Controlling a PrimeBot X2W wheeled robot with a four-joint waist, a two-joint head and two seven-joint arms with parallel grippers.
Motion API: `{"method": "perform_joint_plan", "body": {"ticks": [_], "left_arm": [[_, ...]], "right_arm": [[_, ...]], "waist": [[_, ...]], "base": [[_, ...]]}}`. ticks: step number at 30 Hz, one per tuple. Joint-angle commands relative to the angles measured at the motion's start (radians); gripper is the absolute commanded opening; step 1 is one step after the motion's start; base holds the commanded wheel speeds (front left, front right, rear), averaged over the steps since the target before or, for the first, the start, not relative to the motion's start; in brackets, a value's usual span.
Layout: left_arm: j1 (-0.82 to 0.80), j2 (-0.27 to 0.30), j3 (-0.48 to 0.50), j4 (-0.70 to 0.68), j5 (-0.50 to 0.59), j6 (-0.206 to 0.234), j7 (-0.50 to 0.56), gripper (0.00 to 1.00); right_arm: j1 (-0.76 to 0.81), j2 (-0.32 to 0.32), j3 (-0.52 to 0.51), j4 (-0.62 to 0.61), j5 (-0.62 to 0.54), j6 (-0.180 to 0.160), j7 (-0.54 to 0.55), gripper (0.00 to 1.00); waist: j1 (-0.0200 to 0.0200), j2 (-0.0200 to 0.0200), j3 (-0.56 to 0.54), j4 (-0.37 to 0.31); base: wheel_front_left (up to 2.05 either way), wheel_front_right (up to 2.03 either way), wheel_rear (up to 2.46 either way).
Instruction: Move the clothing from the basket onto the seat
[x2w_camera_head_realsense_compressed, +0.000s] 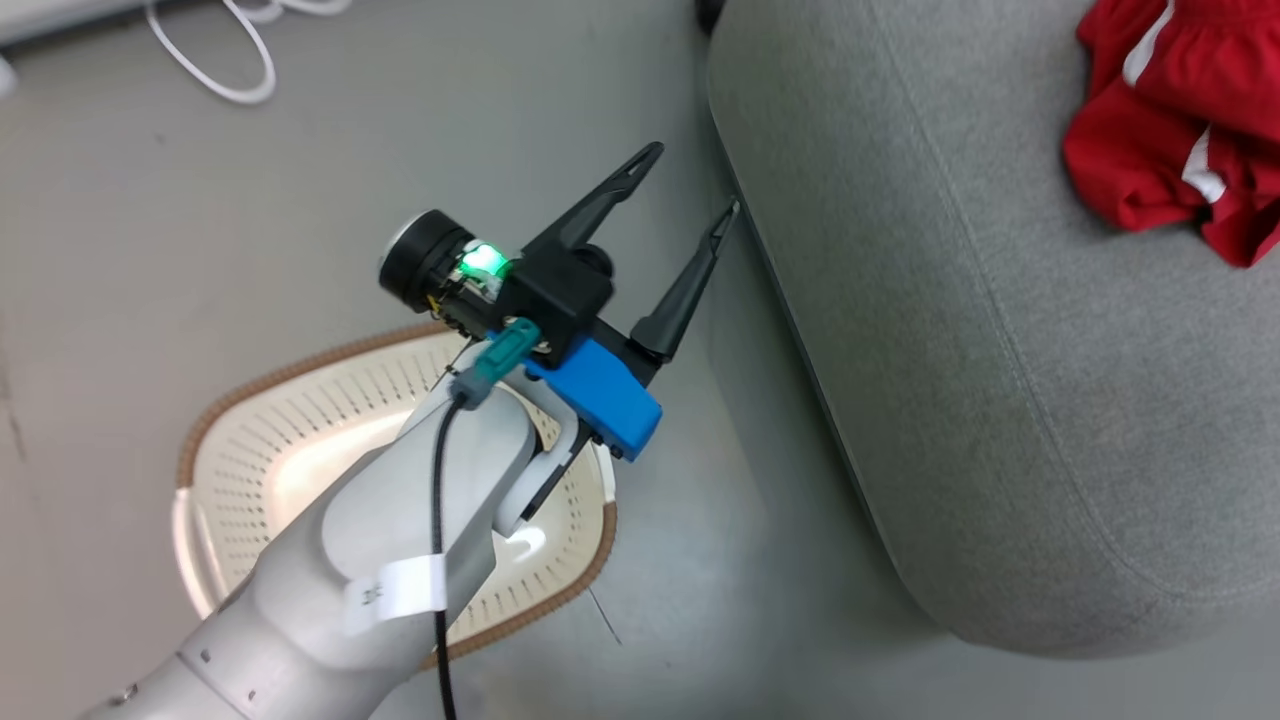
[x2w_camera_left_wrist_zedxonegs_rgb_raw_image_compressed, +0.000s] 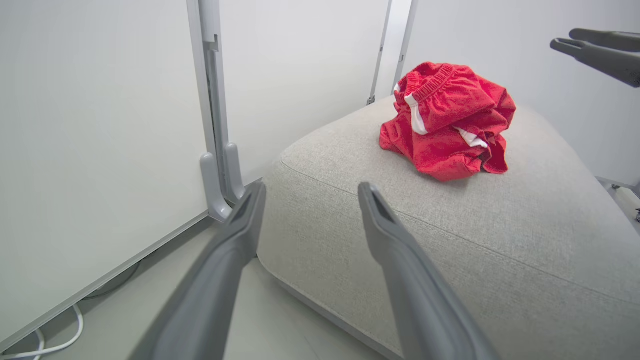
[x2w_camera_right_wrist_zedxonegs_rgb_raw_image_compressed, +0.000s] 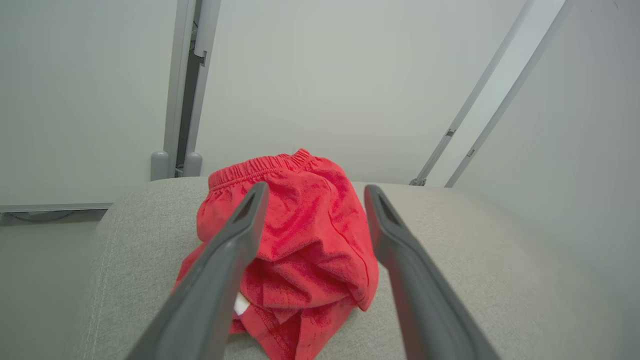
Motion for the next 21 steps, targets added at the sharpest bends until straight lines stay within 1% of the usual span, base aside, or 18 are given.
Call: {"method": "perform_joint_plan", "body": {"ticks": [1, 4, 8, 11, 15, 21], "left_arm": [[0.037, -0.008, 0.048, -0.023, 0.006, 0.016, -0.005, 1.0], [0.093, -0.012, 0.137, -0.063, 0.031, 0.036, -0.005, 1.0], [0.169, -0.021, 0.251, -0.103, 0.075, 0.042, -0.005, 1.0], [0.225, -0.036, 0.323, -0.111, 0.103, 0.031, -0.005, 1.0], [0.298, -0.047, 0.437, -0.126, 0.14, 0.029, -0.005, 1.0], [0.404, -0.072, 0.58, -0.138, 0.189, 0.007, -0.005, 1.0]], "right_arm": [[0.039, 0.006, 0.021, -0.035, 0.003, 0.0, 0.0, 1.0], [0.075, 0.012, 0.066, -0.078, 0.015, 0.0, 0.0, 1.0], [0.108, 0.025, 0.143, -0.116, 0.014, 0.0, 0.0, 1.0], [0.127, 0.038, 0.191, -0.13, 0.012, 0.0, 0.0, 1.0], [0.137, 0.059, 0.253, -0.131, 0.013, 0.0, 0.0, 1.0], [0.164, 0.105, 0.297, -0.128, 0.01, 0.0, 0.0, 1.0]], "waist": [[0.0001, -0.0001, -0.103, 0.044], [0.0001, -0.0001, -0.154, 0.075], [0.0001, -0.0001, -0.212, 0.121], [0.0001, -0.0001, -0.255, 0.16], [0.0001, -0.0001, -0.301, 0.201], [0.0001, -0.0001, -0.362, 0.261]], "base": [[0.0, 0.0, 0.0], [0.0, 0.0, 0.0], [0.0, 0.0, 0.0], [0.0, 0.0, 0.0], [0.0, 0.0, 0.0], [0.0, 0.0, 0.0]]}}
